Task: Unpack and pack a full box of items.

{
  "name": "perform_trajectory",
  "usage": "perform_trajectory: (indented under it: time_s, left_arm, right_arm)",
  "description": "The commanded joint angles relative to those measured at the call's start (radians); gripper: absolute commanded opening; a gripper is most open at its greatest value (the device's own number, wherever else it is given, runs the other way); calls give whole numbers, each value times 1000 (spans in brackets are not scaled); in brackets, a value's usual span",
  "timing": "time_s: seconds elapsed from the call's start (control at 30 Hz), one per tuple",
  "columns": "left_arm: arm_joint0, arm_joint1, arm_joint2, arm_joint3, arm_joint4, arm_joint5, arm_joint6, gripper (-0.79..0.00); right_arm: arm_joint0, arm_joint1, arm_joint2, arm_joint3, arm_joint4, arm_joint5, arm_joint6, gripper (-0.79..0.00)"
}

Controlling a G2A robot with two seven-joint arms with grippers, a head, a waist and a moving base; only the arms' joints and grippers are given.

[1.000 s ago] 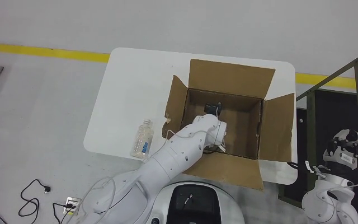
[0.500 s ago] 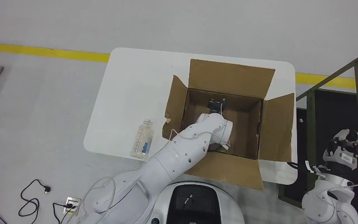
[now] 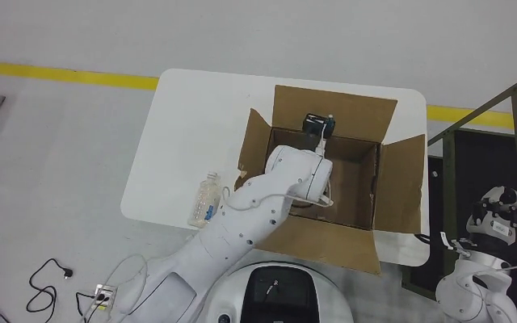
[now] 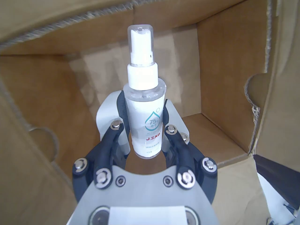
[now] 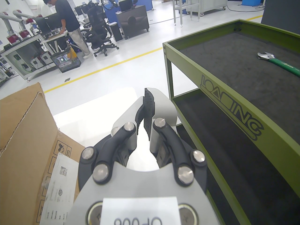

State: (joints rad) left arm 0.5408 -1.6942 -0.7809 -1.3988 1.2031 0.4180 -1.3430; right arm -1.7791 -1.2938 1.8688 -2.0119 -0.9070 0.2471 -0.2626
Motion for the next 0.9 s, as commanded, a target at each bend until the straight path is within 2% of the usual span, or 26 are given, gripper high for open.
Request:
perform_trajectory:
  time_s: [0.0, 0.33, 0.53, 0.63, 0.87]
  left_arm:
    - [22, 13, -24, -88, 60, -19, -44, -785]
    - [109, 42, -121, -375, 159, -122, -149, -785]
    - [182, 59, -217, -493, 152, -173, -160, -785]
    - [212, 66, -240, -544, 209, -185, -193, -785]
    - [286, 81, -273, -667, 319, -200, -193, -785]
  right_arm:
    - [0, 0, 0, 0, 0, 0, 0, -785]
    - [0, 0, 0, 0, 0, 0, 0, -785]
    - [0, 0, 0, 0, 0, 0, 0, -785]
    - [0, 0, 0, 0, 0, 0, 0, -785]
    - [0, 0, 0, 0, 0, 0, 0, -785]
